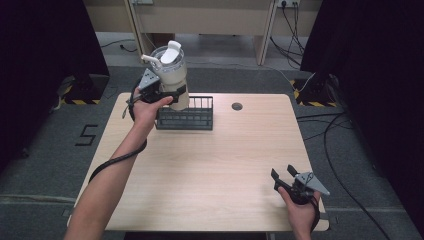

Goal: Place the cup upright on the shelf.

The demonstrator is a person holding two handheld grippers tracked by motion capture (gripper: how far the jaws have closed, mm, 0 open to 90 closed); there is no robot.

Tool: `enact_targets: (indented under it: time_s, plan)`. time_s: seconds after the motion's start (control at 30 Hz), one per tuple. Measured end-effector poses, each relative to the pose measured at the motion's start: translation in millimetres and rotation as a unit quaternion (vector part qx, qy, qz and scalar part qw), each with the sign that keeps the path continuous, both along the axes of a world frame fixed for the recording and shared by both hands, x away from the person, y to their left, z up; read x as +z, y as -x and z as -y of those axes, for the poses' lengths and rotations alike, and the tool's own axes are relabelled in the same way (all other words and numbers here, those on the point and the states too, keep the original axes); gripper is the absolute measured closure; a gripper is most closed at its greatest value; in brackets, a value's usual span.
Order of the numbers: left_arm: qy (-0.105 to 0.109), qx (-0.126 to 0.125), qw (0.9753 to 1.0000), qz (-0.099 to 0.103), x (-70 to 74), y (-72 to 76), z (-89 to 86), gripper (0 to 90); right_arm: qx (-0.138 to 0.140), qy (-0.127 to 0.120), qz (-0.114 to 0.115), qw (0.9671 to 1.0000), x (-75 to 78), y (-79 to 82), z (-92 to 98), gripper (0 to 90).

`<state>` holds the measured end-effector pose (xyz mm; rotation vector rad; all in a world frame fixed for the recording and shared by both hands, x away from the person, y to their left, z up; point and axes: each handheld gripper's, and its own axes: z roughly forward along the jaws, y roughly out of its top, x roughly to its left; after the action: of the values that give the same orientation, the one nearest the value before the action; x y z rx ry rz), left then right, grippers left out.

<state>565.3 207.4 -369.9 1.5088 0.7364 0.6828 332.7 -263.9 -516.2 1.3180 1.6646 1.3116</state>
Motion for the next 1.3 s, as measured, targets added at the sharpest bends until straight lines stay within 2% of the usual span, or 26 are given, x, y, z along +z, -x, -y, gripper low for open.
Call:
enact_targets:
  time_s: [0.37,0.4,0.43,0.47,0.63,0.9,1.3]
  plan:
    - [0.001,0.005,1.0,-0.005,-4.1,-8.2,2.3,9.7,0.0,0.0,-0.002,1.0,0.1,-0.1,0.2,32.4]
    - [0.004,0.004,1.0,-0.007,-4.8,-9.3,2.5,9.6,0.0,-0.001,-0.002,1.0,0.1,-0.1,0.1,32.4]
    - [0.02,0.004,0.9998,-0.008,-5.8,-10.6,4.4,9.6,0.001,-0.001,-0.001,1.0,0.0,-0.1,0.1,32.4]
    - [0.006,0.005,0.9999,-0.009,-6.2,-11.7,2.5,9.6,0.001,-0.002,-0.001,1.0,0.0,0.0,0.2,32.4]
    - [-0.003,0.01,0.9999,-0.012,-9.8,-16.0,3.5,9.6,0.002,-0.002,0.0,1.0,-0.1,-0.3,1.0,32.4]
    - [-0.007,0.017,0.9997,-0.016,-15.2,-22.0,3.2,9.6,0.003,-0.002,0.0,1.0,-0.1,-0.3,0.9,32.4]
    - [-0.013,0.015,0.9996,-0.019,-21.3,-27.8,6.7,9.6,0.004,-0.003,0.0,1.0,-0.1,0.0,0.9,32.2]
